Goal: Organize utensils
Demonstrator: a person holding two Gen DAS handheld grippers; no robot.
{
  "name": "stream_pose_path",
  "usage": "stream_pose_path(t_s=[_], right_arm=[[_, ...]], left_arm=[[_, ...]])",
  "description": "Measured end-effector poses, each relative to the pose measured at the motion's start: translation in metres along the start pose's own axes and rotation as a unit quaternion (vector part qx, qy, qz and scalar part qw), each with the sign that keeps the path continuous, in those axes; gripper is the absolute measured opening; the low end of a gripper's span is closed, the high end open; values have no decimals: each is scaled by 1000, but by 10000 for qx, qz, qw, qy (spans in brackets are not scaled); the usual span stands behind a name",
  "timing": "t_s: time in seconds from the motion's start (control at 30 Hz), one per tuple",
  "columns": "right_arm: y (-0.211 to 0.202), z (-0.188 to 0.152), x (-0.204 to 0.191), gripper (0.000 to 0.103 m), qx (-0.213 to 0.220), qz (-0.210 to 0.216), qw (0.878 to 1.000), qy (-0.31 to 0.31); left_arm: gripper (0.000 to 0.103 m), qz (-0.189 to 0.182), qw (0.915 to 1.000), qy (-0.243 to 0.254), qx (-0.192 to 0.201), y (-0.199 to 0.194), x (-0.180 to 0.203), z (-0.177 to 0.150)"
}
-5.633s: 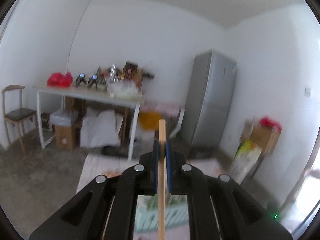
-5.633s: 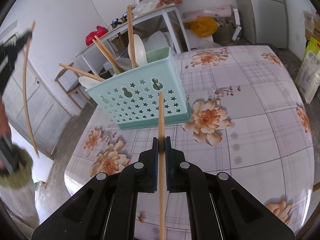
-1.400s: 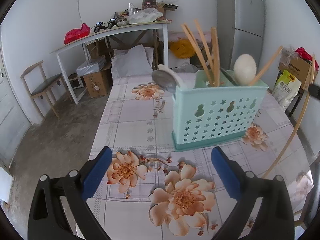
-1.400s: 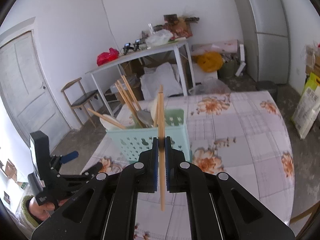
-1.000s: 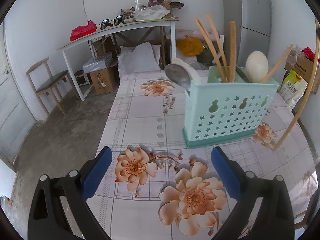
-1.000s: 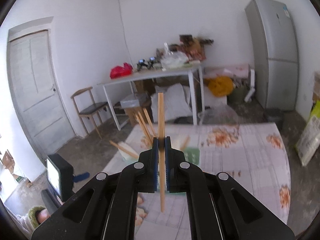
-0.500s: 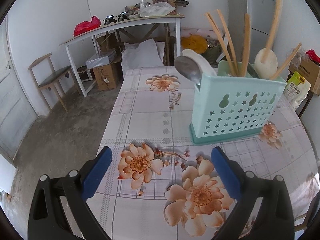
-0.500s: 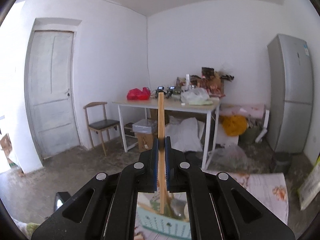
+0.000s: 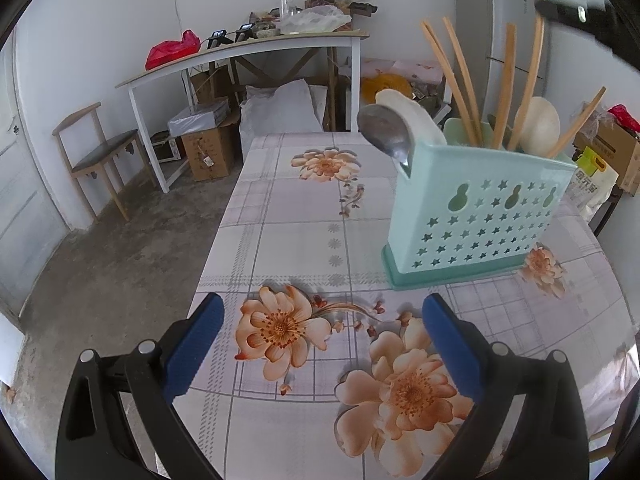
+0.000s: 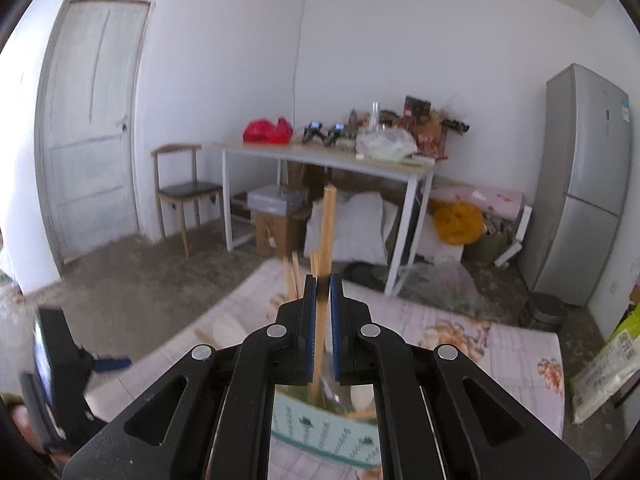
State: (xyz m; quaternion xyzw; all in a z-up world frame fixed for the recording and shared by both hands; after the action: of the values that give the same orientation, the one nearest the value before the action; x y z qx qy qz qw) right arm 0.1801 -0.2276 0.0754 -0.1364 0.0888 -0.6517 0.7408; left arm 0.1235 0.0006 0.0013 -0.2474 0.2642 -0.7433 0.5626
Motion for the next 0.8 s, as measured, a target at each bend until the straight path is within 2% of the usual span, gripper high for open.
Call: stream_pose_path(t_s=[0.13, 0.23, 0.5, 0.6, 0.63, 0.7, 0.8], right_arm=[[-2, -18, 4, 7, -336, -44, 9994, 79], [-12, -26, 15, 21, -458, -32, 9983, 361], [-57, -38, 44, 42, -292, 184, 9918, 1233], [-70, -54, 48, 51, -406, 228, 9867, 1554], [-73, -62, 45, 56, -367, 356, 9787, 1989], [-71, -73, 39, 63, -617, 275, 9763, 2054], [-63, -94, 22, 71, -1227, -107, 9726, 1970]], left_arm=[[97, -105, 9999, -34, 62, 0, 0, 0], [97, -153, 9998, -40, 75, 1, 1, 0], [97, -366, 9991, -50, 190, -3, 8, 1], [97, -509, 9983, -66, 263, -9, 15, 0], [97, -550, 9981, -75, 277, -11, 17, -1], [97, -660, 9973, -114, 296, -16, 23, -3], [97, -671, 9969, -206, 349, -23, 32, -7]])
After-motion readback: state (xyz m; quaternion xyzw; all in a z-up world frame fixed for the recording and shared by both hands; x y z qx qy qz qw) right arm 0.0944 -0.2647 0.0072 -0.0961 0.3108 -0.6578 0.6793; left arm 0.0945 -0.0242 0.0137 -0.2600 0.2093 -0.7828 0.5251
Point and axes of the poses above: each gripper's, at about its wrist camera, not at the fingertips, and y roughly the way its jaws point, x to its right, z to its top, the point moved 1 cm from there along y, roughly the way its jaws point, and after that the axes turned 10 degrees about -z, right-handed, at the moved point
